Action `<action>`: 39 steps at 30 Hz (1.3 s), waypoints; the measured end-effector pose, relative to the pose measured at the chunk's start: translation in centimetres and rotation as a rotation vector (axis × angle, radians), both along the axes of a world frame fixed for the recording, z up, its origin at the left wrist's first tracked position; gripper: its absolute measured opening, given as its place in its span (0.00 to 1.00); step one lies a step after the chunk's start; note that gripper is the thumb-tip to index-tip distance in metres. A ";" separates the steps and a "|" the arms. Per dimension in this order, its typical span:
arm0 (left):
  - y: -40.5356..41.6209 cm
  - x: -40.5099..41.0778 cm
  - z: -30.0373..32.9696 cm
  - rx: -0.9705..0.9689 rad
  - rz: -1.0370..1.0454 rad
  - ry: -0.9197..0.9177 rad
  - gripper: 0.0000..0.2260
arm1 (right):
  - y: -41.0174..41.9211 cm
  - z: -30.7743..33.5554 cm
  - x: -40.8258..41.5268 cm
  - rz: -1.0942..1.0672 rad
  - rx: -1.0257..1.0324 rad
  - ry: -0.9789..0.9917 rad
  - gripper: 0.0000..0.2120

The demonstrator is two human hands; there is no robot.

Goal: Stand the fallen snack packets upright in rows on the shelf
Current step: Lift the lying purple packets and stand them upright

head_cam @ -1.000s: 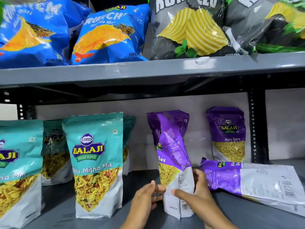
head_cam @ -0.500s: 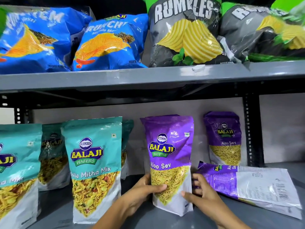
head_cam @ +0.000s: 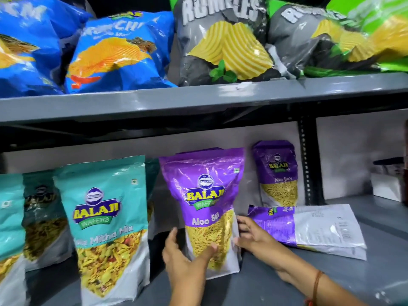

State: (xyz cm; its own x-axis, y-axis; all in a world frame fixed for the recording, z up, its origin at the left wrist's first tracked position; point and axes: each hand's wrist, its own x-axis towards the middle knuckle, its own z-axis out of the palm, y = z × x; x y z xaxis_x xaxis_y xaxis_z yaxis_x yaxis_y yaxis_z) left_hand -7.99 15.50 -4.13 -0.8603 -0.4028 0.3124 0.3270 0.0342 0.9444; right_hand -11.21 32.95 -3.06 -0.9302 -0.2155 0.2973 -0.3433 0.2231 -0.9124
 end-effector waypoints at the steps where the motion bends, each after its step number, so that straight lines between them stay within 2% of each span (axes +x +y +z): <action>1: 1.1 1.1 0.3 0.020 0.032 0.047 0.45 | 0.5 0.6 0.3 -0.058 0.001 0.026 0.21; 3: 3.8 3.0 1.1 0.096 -0.030 0.116 0.45 | 1.9 2.1 0.9 -0.158 0.021 0.092 0.24; 5: 6.7 4.4 1.9 0.190 -0.168 0.074 0.42 | 4.2 4.1 1.0 -0.232 0.080 0.188 0.24; 7: 9.6 5.2 2.1 0.258 -0.338 -0.087 0.35 | 7.7 6.1 0.5 -0.313 0.172 0.264 0.22; 10: 13.2 5.4 1.5 0.377 -0.588 -0.385 0.33 | 14.1 8.0 -1.7 -0.447 0.472 0.290 0.18; 12: 15.5 5.2 1.5 0.402 -0.721 -0.540 0.36 | 18.4 8.4 -3.5 -0.410 0.663 0.176 0.14; 13: 16.1 4.8 1.3 0.392 -0.761 -0.586 0.35 | 20.0 8.4 -4.1 -0.360 0.690 0.090 0.12; 14: 16.8 4.4 1.0 0.376 -0.780 -0.612 0.28 | 21.2 8.3 -4.6 -0.309 0.686 0.004 0.11; 16: 19.0 3.6 0.6 0.386 -0.755 -0.653 0.13 | 23.3 8.0 -5.6 -0.212 0.710 -0.132 0.16; 18: 21.5 1.9 -0.1 0.425 -0.673 -0.613 0.12 | 25.4 6.9 -6.9 -0.146 0.765 -0.250 0.24; 20: 23.0 -0.2 -0.6 0.461 -0.573 -0.538 0.19 | 26.8 5.4 -7.9 -0.140 0.694 -0.390 0.28; 21: 23.7 -0.7 -0.7 0.447 -0.570 -0.510 0.20 | 27.2 4.7 -8.3 -0.118 0.660 -0.433 0.33; 23: 24.8 -1.1 -0.6 0.439 -0.583 -0.476 0.17 | 27.6 4.0 -8.7 -0.039 0.642 -0.441 0.38; 26: 26.1 -1.7 -0.2 0.518 -0.473 -0.472 0.11 | 27.5 3.9 -8.0 0.067 0.558 -0.312 0.34; 29: 26.2 -1.7 1.1 0.516 -0.447 -0.358 0.12 | 27.8 4.4 -6.9 0.081 0.405 -0.170 0.31; 34: 26.2 -3.8 4.8 0.310 -0.364 -0.119 0.20 | 27.7 4.8 -5.1 0.035 0.019 0.039 0.16; 39: 25.5 -6.6 5.7 0.098 -0.411 0.046 0.25 | 26.6 2.6 -4.1 -0.119 -0.089 0.215 0.17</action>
State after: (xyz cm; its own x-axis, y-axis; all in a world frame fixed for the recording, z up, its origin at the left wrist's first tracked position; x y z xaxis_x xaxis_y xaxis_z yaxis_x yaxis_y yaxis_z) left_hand -14.55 41.04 1.57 -0.9415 -0.0588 0.3319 0.3369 -0.1974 0.9206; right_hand -15.27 59.55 -0.45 -0.8605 -0.0728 0.5042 -0.5081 0.1954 -0.8389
